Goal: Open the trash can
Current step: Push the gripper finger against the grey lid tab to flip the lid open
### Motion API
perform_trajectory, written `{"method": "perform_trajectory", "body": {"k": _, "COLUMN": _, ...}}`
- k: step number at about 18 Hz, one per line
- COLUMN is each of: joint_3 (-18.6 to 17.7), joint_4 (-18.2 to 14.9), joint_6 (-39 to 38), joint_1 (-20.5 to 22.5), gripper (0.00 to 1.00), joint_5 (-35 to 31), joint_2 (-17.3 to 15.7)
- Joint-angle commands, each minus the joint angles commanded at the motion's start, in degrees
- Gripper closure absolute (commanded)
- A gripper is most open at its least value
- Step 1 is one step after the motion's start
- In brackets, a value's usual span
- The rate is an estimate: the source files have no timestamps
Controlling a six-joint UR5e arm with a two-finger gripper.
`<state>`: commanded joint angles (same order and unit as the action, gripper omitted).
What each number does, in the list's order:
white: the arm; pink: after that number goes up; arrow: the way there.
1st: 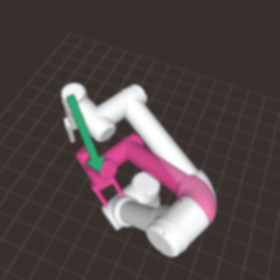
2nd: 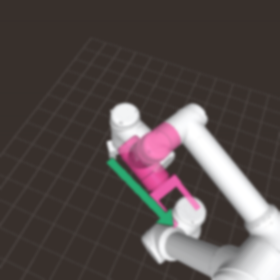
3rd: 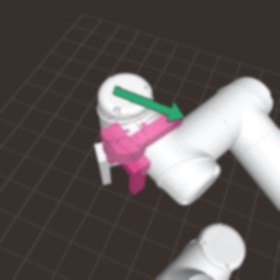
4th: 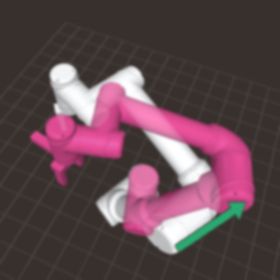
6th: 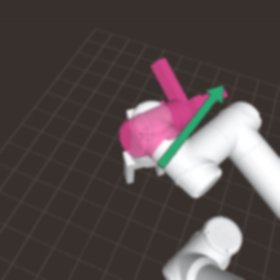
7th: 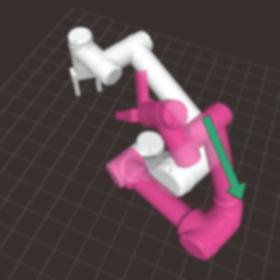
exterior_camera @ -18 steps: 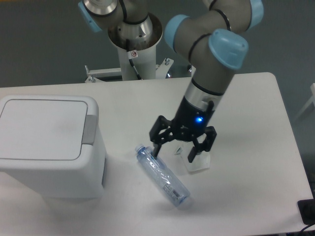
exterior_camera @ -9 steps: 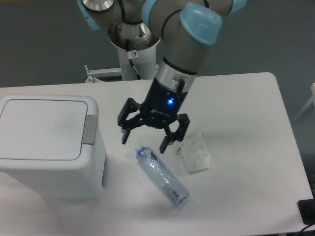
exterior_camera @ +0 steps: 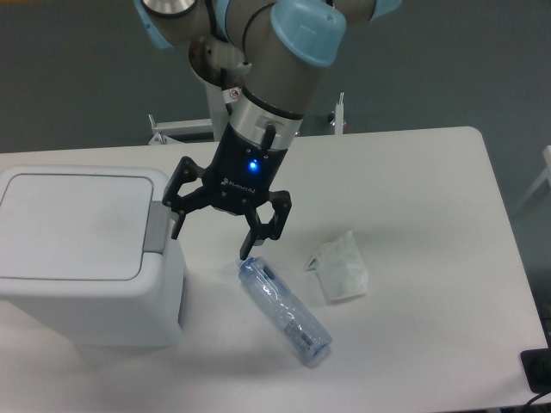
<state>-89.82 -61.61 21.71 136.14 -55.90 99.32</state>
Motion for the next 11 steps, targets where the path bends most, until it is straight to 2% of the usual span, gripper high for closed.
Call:
{"method": "perform_trajectory", "body": {"k": 3, "joint_3": -1.14, "joint_4": 1.40, "joint_6": -0.17, "joint_1": -0.18, "gripper": 0.00, "joint_5": -0.09, "joint_2": -0.18}}
{"method": "perform_trajectory", "body": {"k": 11, "joint_3": -2.37, "joint_4": 1.50, "joint_6": -0.09, "joint_1": -0.44, "gripper": 0.00, "joint_5": -0.18, "joint_2": -0.35}}
